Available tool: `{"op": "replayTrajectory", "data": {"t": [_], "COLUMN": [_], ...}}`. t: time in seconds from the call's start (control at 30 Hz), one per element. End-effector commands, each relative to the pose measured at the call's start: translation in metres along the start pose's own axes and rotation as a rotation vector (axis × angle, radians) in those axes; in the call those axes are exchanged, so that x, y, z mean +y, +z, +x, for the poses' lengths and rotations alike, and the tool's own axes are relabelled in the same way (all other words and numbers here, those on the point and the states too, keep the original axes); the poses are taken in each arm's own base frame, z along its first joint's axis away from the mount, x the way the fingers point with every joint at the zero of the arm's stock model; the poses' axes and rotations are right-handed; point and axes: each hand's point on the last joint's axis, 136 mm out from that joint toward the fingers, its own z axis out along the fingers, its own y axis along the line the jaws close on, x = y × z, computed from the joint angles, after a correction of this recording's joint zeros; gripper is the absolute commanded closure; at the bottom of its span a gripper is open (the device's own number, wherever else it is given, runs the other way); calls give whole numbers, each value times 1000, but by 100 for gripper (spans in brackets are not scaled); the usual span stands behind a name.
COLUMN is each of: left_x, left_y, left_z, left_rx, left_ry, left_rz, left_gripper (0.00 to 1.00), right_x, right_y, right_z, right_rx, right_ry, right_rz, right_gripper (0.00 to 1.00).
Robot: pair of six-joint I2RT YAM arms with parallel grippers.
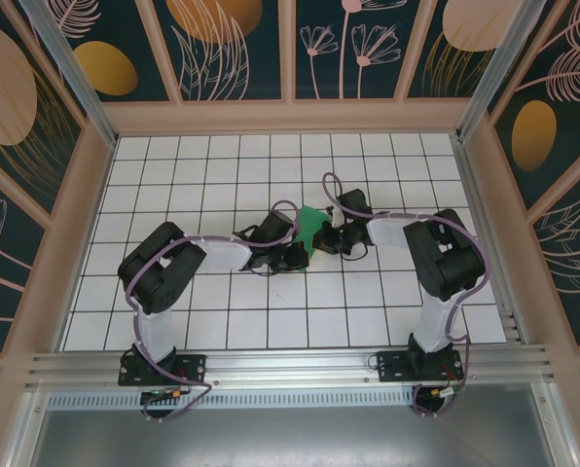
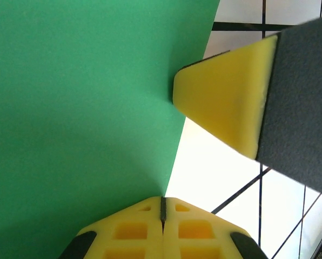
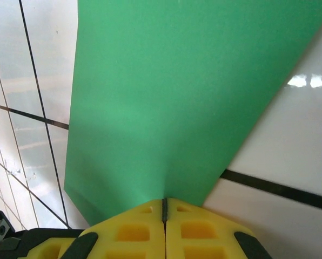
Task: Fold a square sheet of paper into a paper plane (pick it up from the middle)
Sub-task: First fold in half a square sheet of paper at the center of the table.
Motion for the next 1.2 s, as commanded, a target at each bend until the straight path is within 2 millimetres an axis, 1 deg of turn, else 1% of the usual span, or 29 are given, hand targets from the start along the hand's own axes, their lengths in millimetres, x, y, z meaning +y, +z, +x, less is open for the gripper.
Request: {"op": "replayTrajectory", "data": {"t": [0.0,0.2,0.33,0.47,0.7,0.8,1.0,1.1,1.17], "left_x": [53,56,59,62,62,61,60,59,56], "left_y": [3,3,4,4,3,2,2,1,-1], "left_z": [37,40,42,43,43,42,42,40,38], "left_rx": [98,102,107,109,104,101,99,94,86], "left_ry": [-43,-45,-46,-43,-44,-41,-38,-35,-31], "left_rz": [-175,-178,-185,-190,-190,-189,-187,-185,-182], "left_gripper": [95,95,95,95,95,95,95,95,95], "right_x": [-25,-33,-32,-31,-47,-54,-58,-60,-57], "right_y": [1,-1,-6,-6,-4,-8,-18,-20,-24], "right_z": [-30,-53,-67,-73,-87,-99,-129,-137,-140], "right_rx": [-61,-88,-110,-115,-131,-155,-203,-210,-221], "right_ry": [-26,-23,-24,-30,-12,0,12,14,9], "right_rz": [68,73,66,73,123,135,133,142,151], "right_gripper": [92,92,91,91,90,90,90,90,90]}}
